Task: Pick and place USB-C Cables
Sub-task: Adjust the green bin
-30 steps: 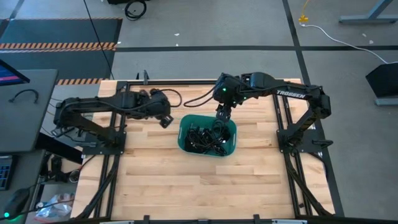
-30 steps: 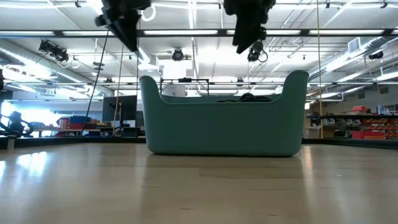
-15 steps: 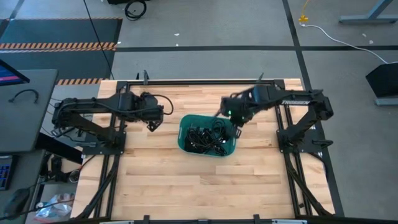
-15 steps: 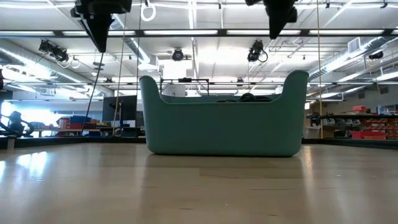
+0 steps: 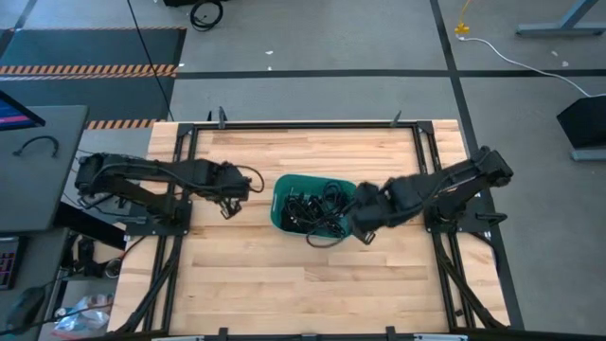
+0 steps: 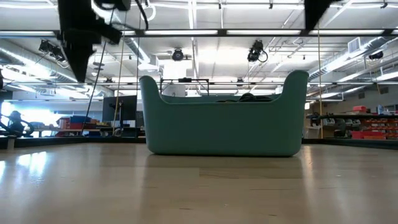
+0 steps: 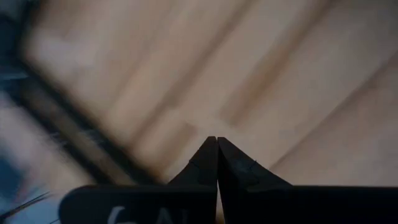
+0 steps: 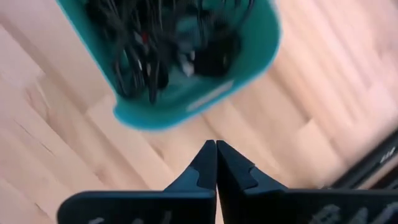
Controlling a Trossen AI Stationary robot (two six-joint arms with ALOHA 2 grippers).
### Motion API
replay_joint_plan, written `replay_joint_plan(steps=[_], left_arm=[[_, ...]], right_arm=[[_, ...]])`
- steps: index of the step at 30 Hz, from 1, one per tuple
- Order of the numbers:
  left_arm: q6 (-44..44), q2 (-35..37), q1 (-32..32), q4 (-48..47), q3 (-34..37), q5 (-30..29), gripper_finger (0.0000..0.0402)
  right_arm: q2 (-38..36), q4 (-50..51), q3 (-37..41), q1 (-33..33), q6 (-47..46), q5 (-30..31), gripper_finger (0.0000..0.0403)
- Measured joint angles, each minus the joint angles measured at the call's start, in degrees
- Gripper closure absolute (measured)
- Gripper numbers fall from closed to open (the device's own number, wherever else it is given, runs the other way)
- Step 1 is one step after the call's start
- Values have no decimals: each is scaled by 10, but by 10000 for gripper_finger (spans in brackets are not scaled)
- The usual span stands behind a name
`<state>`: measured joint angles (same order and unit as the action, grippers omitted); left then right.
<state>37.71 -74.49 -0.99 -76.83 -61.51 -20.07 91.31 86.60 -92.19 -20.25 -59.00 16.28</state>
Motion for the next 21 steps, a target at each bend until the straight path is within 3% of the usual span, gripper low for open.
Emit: replay_joint_plan(steps=[5, 15, 21], left_arm=[[-9, 19, 0, 106, 88, 59, 400], [-44, 22, 24, 156, 106, 44, 400], [-84, 22, 56, 201, 106, 15, 401]], right_arm=[[0, -43, 89, -23, -69, -61, 402], [1, -302, 256, -43, -133, -97, 402], [1, -299, 279, -29, -117, -99, 402]])
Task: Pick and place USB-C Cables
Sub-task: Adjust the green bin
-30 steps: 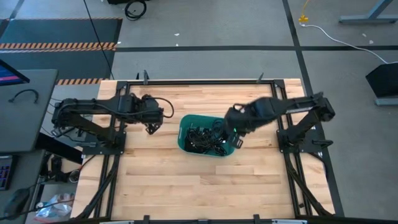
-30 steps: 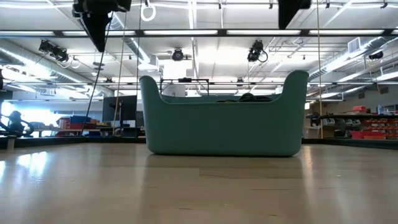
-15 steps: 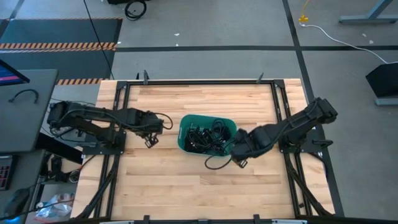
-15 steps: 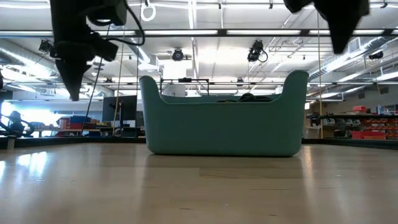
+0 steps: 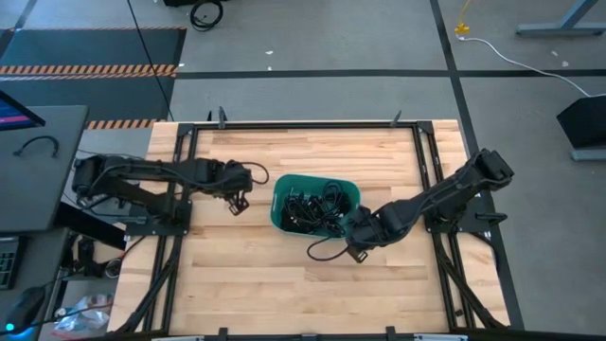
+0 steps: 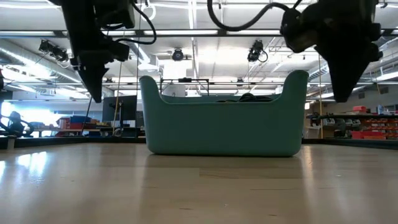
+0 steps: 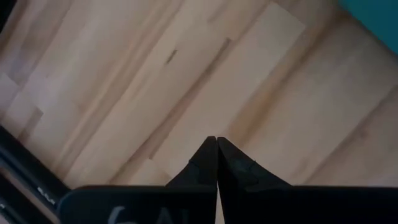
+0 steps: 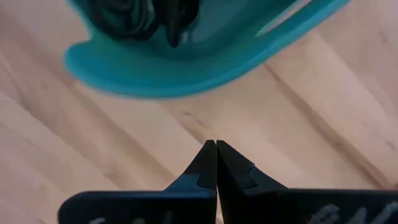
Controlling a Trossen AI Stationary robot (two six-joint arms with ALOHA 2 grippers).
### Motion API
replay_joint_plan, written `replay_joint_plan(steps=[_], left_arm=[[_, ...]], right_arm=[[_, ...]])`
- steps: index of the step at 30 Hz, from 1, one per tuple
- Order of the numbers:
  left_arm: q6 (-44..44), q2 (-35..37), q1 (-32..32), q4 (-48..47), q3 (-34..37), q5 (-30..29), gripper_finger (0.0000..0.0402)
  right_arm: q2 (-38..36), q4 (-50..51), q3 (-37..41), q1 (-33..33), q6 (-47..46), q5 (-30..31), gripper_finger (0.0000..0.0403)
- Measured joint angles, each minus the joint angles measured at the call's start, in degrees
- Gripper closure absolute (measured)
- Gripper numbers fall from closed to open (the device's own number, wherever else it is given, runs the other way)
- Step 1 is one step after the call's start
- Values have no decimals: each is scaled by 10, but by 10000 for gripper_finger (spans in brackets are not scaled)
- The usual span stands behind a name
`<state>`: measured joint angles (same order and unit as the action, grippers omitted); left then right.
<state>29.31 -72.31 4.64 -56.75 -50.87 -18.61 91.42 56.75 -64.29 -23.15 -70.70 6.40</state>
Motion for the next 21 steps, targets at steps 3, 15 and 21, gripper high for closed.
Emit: replay_joint_plan(steps=[3, 15, 21], left_arm=[[-5, 0, 21, 10, 0, 1, 401], [1, 0, 38, 17, 0, 27, 399], [12, 0, 38, 17, 0, 30, 397]], right_arm=[[0, 1, 0, 11, 22, 16, 402], [0, 1, 0, 77, 136, 46, 403], [0, 0, 0, 115, 198, 61, 403]])
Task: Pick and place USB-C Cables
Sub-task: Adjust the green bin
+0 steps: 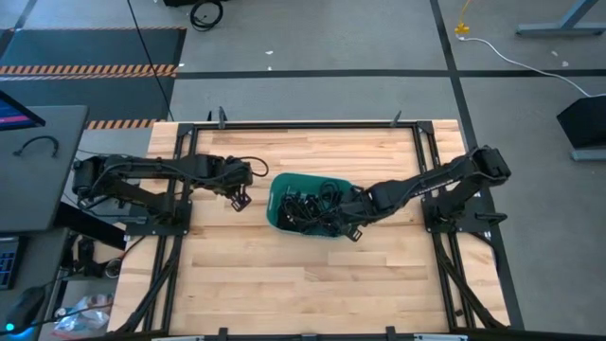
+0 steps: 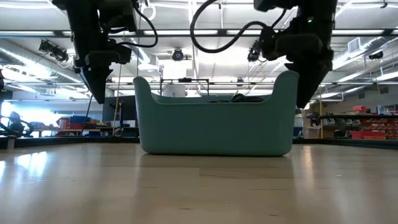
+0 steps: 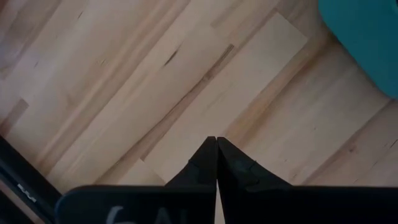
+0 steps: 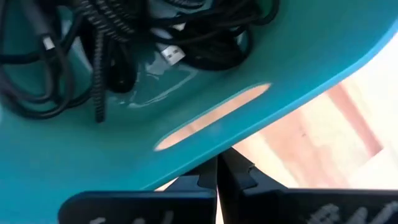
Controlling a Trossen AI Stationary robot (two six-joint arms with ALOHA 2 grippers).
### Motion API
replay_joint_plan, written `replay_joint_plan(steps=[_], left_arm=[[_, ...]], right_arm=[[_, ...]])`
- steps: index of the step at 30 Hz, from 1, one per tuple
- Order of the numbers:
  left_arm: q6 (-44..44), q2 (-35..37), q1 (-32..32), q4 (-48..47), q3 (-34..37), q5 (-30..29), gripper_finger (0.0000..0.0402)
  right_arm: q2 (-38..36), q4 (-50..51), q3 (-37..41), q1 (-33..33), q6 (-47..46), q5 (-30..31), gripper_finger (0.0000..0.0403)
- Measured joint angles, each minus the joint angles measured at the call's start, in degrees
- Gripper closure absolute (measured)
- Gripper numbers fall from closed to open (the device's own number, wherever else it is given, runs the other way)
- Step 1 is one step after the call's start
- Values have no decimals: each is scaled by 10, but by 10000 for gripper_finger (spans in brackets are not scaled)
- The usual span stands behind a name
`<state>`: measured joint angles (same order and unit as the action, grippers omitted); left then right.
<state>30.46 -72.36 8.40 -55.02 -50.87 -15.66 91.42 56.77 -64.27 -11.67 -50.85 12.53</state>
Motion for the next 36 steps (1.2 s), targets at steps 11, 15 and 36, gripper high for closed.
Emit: replay_joint_plan(steps=[11, 15, 36], left_arm=[[0, 0, 0, 0, 0, 0, 396], [0, 0, 0, 0, 0, 0, 395], [4, 0, 0, 0, 0, 5, 395]], right_arm=[[0, -2, 0, 67, 92, 14, 403], [0, -7, 0, 86, 121, 14, 403], [0, -58, 0, 157, 227, 13, 403]])
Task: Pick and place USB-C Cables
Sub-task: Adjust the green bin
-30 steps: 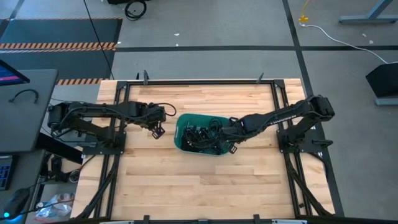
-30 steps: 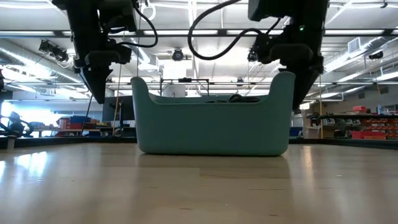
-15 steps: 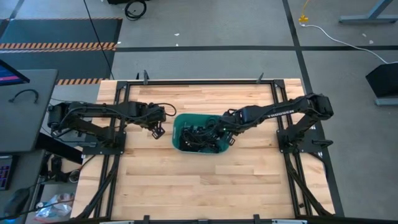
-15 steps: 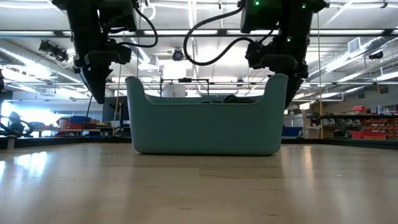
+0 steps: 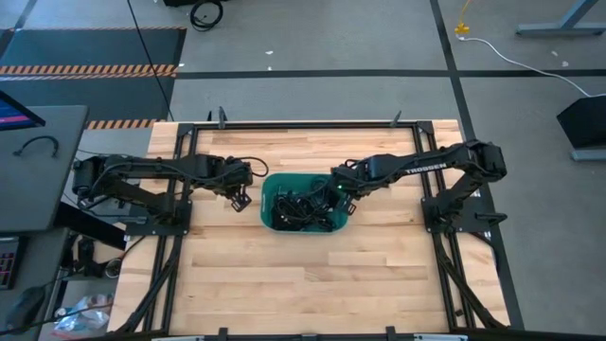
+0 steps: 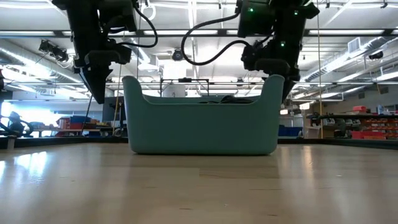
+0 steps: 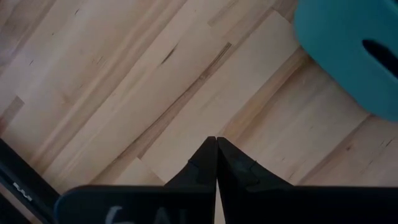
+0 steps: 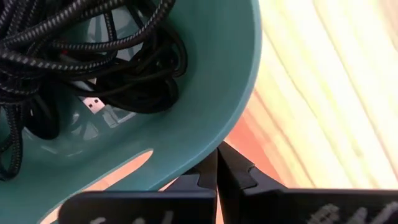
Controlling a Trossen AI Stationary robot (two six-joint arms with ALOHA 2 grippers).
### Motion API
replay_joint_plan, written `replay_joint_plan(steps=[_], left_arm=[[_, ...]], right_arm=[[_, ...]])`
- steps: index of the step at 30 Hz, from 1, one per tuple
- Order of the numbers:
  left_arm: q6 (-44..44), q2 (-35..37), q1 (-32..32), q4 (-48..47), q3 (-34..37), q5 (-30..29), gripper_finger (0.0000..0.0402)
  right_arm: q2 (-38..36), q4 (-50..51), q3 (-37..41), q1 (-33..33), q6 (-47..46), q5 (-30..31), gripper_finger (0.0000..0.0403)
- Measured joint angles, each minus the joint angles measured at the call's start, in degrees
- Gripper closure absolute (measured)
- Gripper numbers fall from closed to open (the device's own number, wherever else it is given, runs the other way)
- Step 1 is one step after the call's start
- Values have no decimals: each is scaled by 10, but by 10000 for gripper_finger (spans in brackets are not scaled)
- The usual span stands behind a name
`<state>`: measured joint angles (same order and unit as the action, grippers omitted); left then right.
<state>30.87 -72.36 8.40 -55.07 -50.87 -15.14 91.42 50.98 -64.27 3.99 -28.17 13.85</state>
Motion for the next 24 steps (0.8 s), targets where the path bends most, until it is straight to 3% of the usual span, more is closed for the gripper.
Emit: replay_joint_plan(steps=[8, 20, 24], left_arm=[[1, 0, 0, 0, 0, 11, 395], [1, 0, 0, 4, 0, 11, 395], [-4, 0, 1, 12, 0, 11, 395]], right_arm=[[0, -50, 0, 22, 29, -15, 403], [0, -49, 0, 17, 4, -20, 403], [-4, -36, 0, 6, -8, 9, 403]])
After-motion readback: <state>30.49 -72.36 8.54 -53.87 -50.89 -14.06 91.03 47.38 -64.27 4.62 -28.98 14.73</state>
